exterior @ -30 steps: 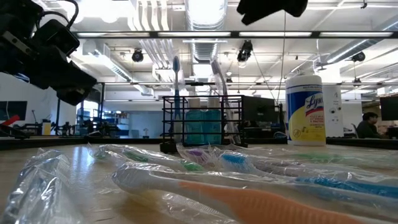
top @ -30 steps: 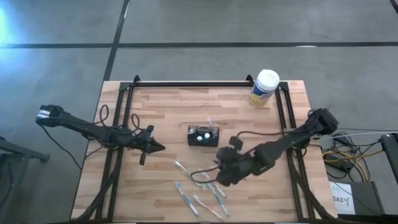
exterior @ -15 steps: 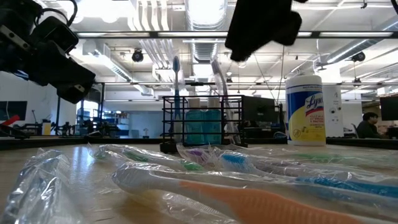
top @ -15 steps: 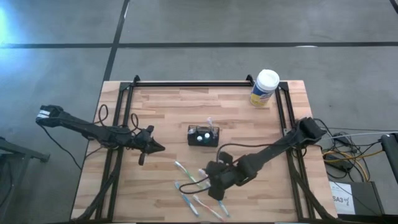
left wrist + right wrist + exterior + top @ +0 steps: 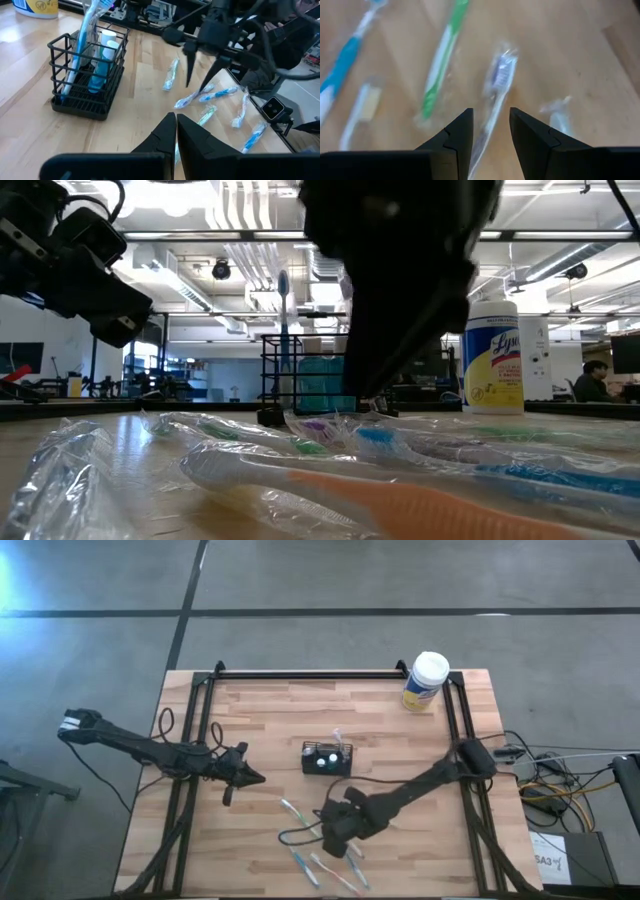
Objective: Pick & Place toothbrushing station
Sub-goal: Put the purple toothbrush into the black mesh organizer
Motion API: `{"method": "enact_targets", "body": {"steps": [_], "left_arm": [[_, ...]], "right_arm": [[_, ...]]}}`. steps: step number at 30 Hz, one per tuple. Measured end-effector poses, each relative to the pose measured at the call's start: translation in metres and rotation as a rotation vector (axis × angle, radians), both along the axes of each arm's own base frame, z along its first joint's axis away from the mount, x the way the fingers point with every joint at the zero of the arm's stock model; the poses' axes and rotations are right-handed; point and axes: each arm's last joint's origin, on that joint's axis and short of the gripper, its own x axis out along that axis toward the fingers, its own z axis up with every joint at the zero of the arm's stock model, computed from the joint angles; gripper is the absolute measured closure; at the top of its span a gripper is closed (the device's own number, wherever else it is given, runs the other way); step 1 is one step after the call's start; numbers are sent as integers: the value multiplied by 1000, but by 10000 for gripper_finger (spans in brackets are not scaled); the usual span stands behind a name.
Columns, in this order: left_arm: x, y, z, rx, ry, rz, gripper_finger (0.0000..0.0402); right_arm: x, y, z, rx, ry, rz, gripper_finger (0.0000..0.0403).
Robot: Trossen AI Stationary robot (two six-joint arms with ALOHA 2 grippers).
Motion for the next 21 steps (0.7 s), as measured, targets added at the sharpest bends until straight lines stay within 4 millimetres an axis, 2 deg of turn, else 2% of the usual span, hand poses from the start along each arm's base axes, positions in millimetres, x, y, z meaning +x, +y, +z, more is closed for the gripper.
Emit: {"method": "enact_targets", "body": {"steps": [6,14,17,21], "left_arm": [[0,0,0,4,-1,-1,383],[0,0,0,6,0,-1,383],[0,0,0,6,0,-1,383],[0,0,0,6,2,-1,383]], "right_arm": [[6,-11,-3,50,23,-6,280],[9,-11,-3,89,17,21,269],[12,-10,-8,91,7,26,269],[14,-10,-28,51,45,16,275]]}}
